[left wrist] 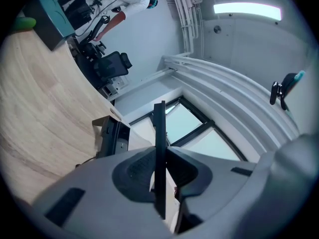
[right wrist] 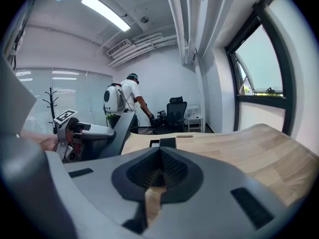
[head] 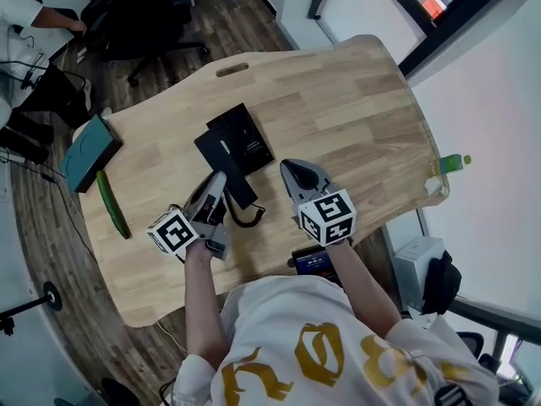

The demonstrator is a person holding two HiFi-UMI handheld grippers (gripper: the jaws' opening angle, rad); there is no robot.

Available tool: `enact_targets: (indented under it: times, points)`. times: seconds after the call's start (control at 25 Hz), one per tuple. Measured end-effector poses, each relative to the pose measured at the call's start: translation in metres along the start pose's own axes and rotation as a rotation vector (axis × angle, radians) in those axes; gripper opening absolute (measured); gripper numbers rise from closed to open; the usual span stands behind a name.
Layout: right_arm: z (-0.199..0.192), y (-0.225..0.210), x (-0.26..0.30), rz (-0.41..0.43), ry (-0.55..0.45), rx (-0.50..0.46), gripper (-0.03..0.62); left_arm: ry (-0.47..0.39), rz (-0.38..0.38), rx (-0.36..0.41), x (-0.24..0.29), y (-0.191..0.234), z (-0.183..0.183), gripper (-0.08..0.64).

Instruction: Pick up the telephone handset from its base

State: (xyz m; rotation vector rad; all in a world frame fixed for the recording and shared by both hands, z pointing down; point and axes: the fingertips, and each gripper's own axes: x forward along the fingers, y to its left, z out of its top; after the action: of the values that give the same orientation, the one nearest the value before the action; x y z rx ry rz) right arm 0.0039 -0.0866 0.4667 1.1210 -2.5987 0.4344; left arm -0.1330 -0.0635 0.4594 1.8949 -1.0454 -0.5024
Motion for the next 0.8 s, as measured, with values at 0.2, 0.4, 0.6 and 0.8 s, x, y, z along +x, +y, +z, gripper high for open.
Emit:
enact_targets:
  times: [0.2, 0.4, 0.6, 0.8]
  points:
    - [0.010, 0.010, -0.006, 0.020, -0.033, -0.008, 0.005, -0.010, -0.012, 0.014, -0.007, -0.013, 0.001, 0.071]
    - [0.017, 0.017, -0.016, 0.027, -0.056, -0.006, 0.005, -0.033, -0.041, 0.010, -0.020, -0.028, 0.006, 0.071]
    - [0.021, 0.021, -0.023, 0.022, -0.071, -0.027, 0.005, -0.048, -0.059, 0.002, -0.030, -0.040, 0.006, 0.072]
    - [0.023, 0.026, -0.028, 0.021, -0.087, -0.024, 0.005, -0.049, -0.085, 0.027, -0.036, -0.048, 0.008, 0.071]
